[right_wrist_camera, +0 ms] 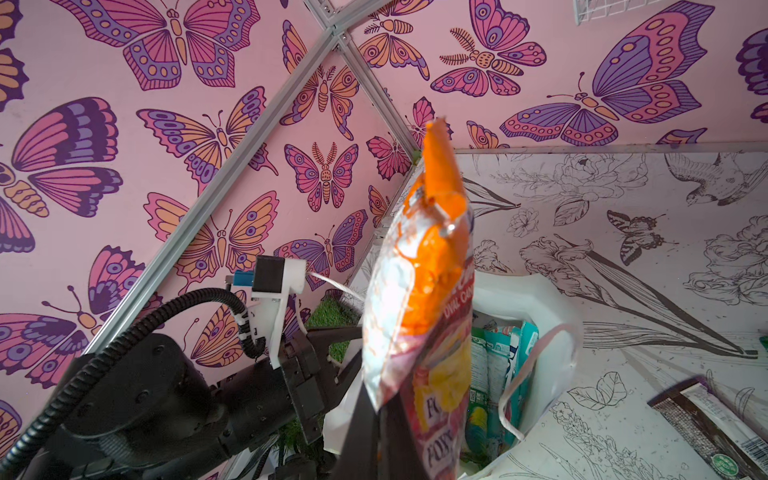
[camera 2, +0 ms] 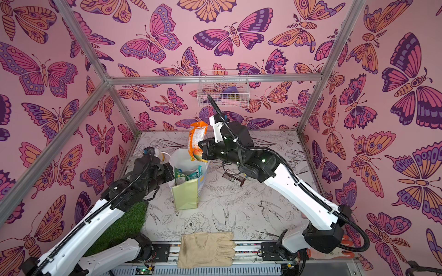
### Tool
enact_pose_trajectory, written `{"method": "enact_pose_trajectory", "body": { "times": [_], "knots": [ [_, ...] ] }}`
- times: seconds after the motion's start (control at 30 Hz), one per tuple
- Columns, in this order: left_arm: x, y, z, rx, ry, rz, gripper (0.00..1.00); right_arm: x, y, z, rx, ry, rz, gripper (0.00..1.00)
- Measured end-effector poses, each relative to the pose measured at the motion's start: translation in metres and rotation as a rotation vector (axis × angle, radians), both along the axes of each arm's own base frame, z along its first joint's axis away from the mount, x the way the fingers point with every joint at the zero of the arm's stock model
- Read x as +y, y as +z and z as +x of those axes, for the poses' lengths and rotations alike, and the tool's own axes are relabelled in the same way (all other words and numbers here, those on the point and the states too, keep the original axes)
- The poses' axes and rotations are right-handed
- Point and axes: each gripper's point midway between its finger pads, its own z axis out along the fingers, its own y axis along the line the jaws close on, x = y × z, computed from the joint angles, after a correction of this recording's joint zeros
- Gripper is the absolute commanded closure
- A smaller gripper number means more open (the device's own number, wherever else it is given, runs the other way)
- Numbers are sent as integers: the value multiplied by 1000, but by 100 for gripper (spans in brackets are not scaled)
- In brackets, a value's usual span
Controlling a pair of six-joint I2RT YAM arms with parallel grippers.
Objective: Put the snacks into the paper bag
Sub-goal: 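Move the orange packet over the bag opening with the right gripper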
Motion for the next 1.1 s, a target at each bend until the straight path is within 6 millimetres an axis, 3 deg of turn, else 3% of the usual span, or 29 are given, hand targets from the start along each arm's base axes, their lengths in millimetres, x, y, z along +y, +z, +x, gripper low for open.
{"method": "enact_pose_trajectory", "body": {
  "times": [0.23, 0.8, 1.1],
  "knots": [
    [1, 0, -1, -1, 0, 0, 100, 9, -12, 3, 20, 3, -20, 100],
    [2, 0, -1, -3, 5, 3, 100, 21, -15, -5, 22, 27, -20, 100],
    [2, 0, -1, -3, 5, 4, 100, 33, -30, 0, 52, 21, -35, 100]
  ]
}}
